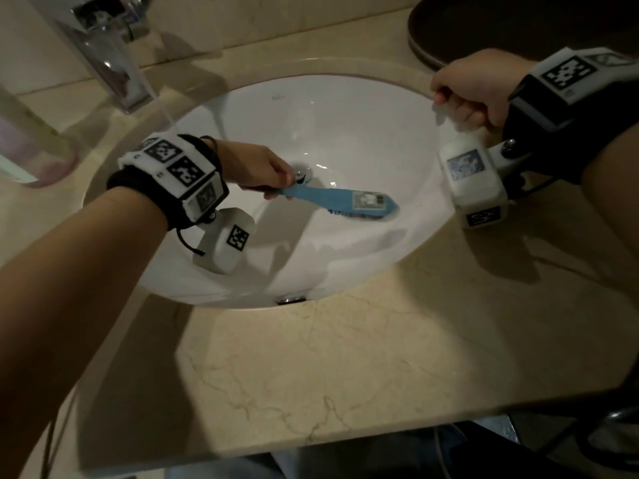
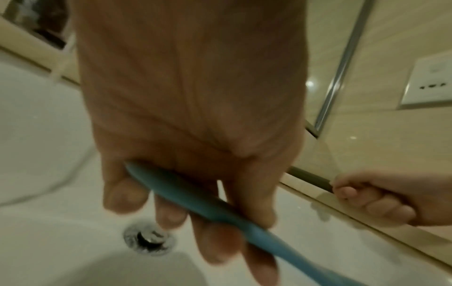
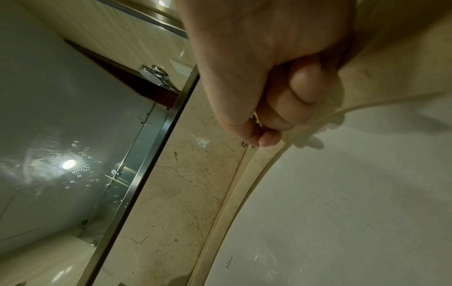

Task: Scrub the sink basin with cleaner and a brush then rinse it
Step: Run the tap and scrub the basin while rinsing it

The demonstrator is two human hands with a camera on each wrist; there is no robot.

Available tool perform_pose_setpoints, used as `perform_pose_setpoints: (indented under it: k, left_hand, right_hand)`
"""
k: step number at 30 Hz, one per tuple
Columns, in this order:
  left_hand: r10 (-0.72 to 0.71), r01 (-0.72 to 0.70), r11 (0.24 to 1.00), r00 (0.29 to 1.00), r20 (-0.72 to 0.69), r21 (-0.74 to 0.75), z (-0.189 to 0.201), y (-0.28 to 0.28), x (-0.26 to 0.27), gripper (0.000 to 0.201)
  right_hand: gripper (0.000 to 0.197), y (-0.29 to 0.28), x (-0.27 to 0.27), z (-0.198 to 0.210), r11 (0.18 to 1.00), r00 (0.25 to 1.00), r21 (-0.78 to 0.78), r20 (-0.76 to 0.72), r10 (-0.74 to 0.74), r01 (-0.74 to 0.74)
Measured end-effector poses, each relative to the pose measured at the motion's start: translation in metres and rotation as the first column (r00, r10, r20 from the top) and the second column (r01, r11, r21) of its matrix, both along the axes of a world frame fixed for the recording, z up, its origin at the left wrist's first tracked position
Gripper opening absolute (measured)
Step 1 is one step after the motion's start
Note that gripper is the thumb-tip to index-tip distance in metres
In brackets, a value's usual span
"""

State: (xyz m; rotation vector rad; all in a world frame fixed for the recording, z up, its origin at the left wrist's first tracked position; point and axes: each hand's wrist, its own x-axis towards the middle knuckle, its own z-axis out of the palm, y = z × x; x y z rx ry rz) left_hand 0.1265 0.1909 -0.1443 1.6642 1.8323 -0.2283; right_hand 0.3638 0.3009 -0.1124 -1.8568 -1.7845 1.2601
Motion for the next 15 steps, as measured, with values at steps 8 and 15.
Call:
perform_pose_setpoints:
  k: [8,15]
  left_hand:
    - [-0.052,0.028,0.989,0.986,-0.161,-0.146,-0.013,-0.01,0.023,0.02]
    - [-0.027,-0.006,0.994,0.959,-0.282,-0.113,0.007,-0.004,-0.001,0.022]
  right_hand:
    - [0.031,-0.002,-0.001,0.001,1.0,1.0,0.008,0.002,-0.007,0.007]
    - [0.031,-0.003,0.0,0.002,1.0,1.0,0.002,0.006,-0.003,0.003]
